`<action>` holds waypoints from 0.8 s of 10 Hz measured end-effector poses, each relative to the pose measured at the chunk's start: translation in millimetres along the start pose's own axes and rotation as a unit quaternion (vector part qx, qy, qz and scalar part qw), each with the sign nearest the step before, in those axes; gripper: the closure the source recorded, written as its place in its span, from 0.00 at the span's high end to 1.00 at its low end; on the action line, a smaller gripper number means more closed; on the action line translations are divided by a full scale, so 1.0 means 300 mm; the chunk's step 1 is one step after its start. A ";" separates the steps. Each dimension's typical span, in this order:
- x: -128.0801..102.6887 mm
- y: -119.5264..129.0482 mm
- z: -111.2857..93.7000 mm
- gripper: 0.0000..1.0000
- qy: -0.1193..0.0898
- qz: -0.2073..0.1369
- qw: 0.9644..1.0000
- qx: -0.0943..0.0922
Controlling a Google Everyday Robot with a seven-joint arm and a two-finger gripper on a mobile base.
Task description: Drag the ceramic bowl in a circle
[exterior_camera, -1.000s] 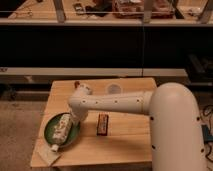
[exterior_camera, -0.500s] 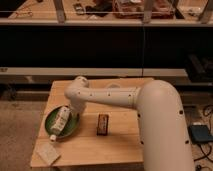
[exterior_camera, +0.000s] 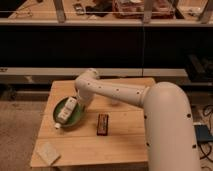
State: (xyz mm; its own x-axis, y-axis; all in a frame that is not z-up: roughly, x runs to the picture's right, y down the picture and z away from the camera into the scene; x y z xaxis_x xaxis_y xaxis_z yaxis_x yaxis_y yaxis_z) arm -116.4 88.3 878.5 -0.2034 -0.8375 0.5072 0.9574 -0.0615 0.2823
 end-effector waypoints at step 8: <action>-0.417 0.292 -0.083 0.17 -0.041 0.049 0.998 -0.005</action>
State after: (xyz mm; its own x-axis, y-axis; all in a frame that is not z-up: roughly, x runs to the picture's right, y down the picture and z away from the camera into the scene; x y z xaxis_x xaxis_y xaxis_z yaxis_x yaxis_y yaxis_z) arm -2.0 174.2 819.4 -0.1235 -0.7928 0.5969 0.9756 0.0129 0.2190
